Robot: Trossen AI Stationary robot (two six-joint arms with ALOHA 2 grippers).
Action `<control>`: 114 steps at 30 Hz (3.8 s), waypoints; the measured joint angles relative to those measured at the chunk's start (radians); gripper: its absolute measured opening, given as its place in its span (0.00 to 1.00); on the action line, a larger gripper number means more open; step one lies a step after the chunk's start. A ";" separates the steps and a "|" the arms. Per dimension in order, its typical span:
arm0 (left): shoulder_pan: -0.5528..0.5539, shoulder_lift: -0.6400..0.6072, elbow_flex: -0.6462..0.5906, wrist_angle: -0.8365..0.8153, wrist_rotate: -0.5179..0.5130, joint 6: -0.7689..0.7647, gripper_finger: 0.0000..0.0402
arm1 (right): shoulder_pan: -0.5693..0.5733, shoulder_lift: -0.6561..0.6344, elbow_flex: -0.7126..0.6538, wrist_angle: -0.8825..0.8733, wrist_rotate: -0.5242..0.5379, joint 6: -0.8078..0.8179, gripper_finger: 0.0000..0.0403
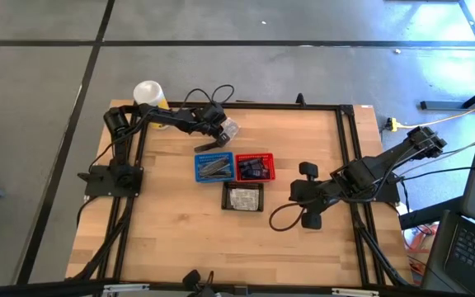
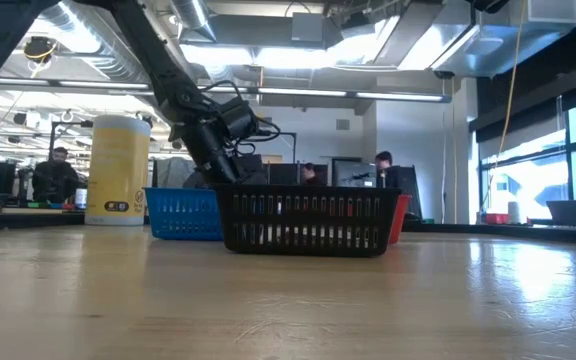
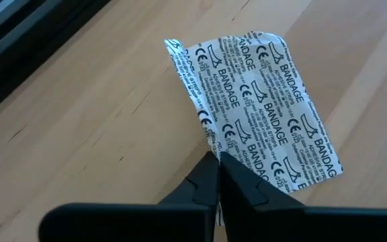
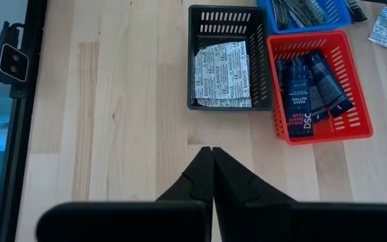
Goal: Pick & Place Travel size toiletries
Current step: Put the white bandage into the black bin, then put the black comb into the blue bin
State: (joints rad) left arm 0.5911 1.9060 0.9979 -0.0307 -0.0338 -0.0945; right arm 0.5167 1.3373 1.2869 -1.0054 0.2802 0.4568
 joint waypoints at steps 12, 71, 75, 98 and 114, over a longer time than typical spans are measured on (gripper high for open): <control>-0.001 -0.066 -0.002 -0.005 0.050 0.001 0.01 | 0.000 0.000 0.000 -0.001 0.000 0.004 0.01; -0.609 -0.199 -0.001 -0.137 0.156 0.003 0.01 | 0.000 0.001 0.000 0.002 0.045 0.105 0.01; -0.614 -0.161 0.000 -0.123 0.175 0.050 0.01 | 0.000 0.001 0.000 0.002 0.045 0.104 0.01; -0.600 -0.181 0.196 -0.359 0.144 0.118 0.32 | 0.000 0.001 0.000 -0.003 0.045 0.098 0.05; -0.548 -0.265 0.204 -0.384 0.096 0.142 0.24 | 0.000 0.001 0.000 0.003 0.052 0.111 0.06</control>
State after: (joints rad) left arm 0.0428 1.6407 1.2018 -0.4143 0.0623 0.0471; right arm 0.5167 1.3380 1.2873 -1.0021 0.3325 0.5682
